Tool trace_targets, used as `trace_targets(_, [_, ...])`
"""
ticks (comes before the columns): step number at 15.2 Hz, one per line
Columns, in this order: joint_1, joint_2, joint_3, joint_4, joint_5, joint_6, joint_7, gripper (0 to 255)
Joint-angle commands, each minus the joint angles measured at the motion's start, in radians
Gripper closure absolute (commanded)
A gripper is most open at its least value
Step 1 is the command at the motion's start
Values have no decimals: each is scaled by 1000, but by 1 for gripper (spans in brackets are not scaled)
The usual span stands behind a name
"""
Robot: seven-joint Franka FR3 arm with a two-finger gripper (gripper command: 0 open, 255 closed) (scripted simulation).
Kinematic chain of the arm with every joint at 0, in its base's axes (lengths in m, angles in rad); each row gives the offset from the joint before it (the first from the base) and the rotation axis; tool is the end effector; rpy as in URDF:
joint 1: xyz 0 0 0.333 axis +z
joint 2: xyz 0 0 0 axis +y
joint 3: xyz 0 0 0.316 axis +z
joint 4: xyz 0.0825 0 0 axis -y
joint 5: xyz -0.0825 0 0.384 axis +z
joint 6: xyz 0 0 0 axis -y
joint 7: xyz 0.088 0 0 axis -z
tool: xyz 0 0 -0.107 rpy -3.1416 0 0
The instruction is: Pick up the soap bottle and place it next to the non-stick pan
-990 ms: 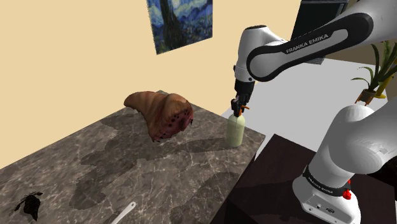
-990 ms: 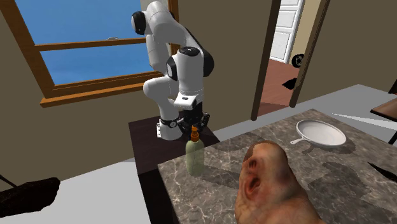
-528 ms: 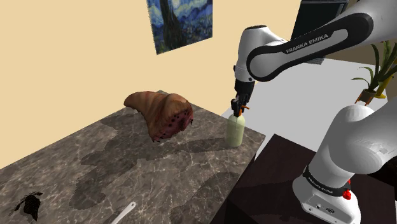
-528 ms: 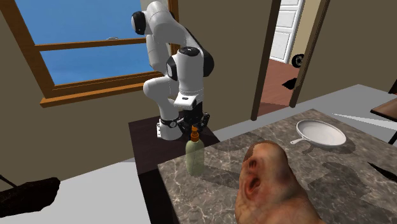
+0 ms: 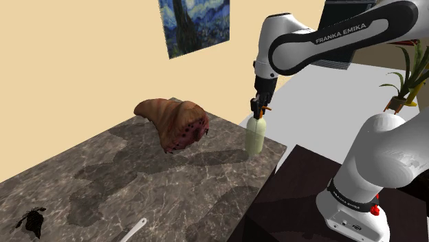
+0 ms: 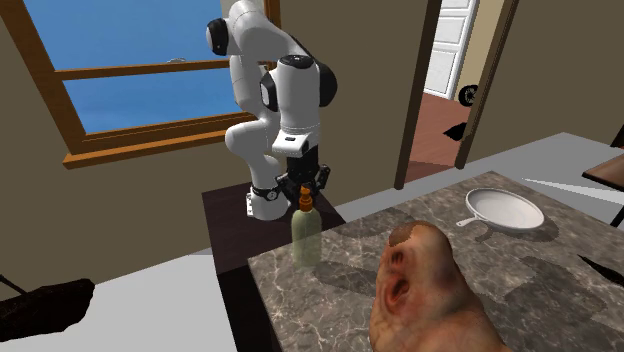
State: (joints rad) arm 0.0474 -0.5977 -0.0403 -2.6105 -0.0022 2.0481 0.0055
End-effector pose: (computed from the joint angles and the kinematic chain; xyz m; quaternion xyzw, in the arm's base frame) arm 0.3645 0.0024 0.4470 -0.9998 -0.0046 -0.0174 0.0105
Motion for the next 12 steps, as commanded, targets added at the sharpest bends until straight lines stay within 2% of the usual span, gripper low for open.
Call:
trace_targets(1, [0, -8, 1, 23, 0, -31, 1, 255])
trace_targets(12, [1, -33, 3, 155, 1, -187, 4, 255])
